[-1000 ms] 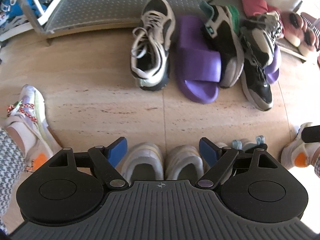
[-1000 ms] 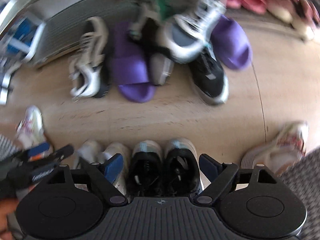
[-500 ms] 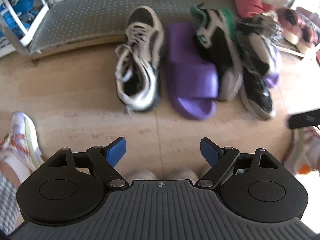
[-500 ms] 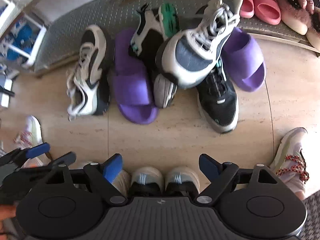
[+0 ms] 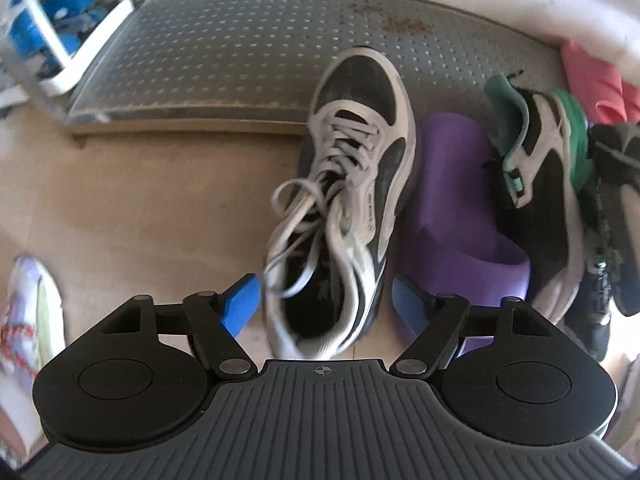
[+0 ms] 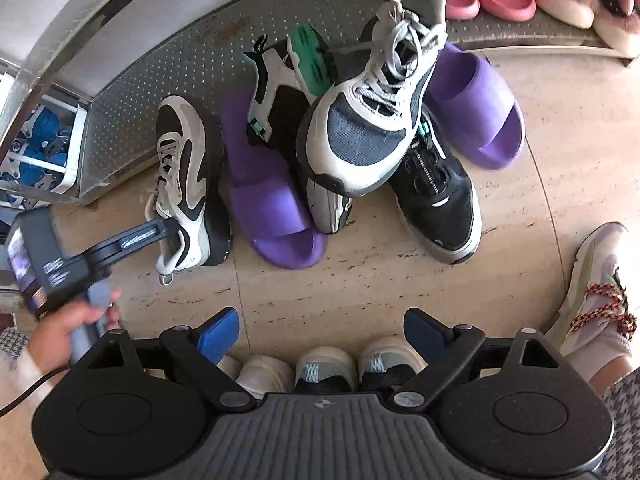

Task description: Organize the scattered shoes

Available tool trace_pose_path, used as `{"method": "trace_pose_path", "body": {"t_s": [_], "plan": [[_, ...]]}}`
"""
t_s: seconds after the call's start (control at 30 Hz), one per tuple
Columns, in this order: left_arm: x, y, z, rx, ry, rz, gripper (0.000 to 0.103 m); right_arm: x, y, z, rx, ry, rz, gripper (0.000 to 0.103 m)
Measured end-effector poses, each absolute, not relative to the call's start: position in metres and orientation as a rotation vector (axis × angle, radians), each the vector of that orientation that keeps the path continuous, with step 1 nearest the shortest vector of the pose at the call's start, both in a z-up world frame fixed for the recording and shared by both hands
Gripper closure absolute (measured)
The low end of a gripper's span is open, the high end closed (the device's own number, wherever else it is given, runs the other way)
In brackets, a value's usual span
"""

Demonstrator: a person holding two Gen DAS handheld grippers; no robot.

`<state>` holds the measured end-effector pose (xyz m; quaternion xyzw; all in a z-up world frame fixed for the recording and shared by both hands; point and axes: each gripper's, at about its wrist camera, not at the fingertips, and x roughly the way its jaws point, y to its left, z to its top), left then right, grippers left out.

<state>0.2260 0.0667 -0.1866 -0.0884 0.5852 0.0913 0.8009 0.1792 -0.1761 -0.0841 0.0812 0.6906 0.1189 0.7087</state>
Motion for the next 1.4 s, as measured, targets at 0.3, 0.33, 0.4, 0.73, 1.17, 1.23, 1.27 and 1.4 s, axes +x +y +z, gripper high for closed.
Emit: {"method": "trace_pose_path", "body": {"t_s": [0.3, 0.33, 0.4, 0.73, 1.17, 1.23, 1.27, 1.4], "plan": [[0.255, 0.059, -0.222, -0.093, 1.359, 0.087, 0.06, 0.183, -0.162, -0.084, 0.173, 1.551, 0.301, 0.012], [0.254, 0.058, -0.217, -0.072, 1.356, 0.052, 0.068, 0.184, -0.16, -0.083, 0.162, 1.548, 0.303, 0.012], [0.247, 0.056, -0.206, 0.017, 1.344, -0.016, 0.085, 0.185, -0.156, -0.079, 0.143, 1.532, 0.311, 0.012], [0.154, 0.088, -0.115, 0.536, 1.219, -0.598, 0.083, 0.178, -0.127, -0.065, 0.09, 1.477, 0.382, 0.012], [0.152, 0.186, -0.04, 0.172, 1.407, 0.074, 0.02, 0.156, -0.067, -0.091, -0.091, 1.479, 0.617, 0.017], [0.148, 0.196, -0.042, 0.126, 1.413, 0.034, 0.02, 0.151, -0.039, -0.09, -0.137, 1.446, 0.705, 0.021], [0.146, 0.202, -0.048, 0.124, 1.413, 0.04, 0.02, 0.149, -0.023, -0.09, -0.165, 1.424, 0.753, 0.021], [0.153, 0.228, -0.068, 0.103, 1.46, 0.053, 0.025, 0.14, 0.048, -0.095, -0.312, 1.318, 0.955, 0.032]]}}
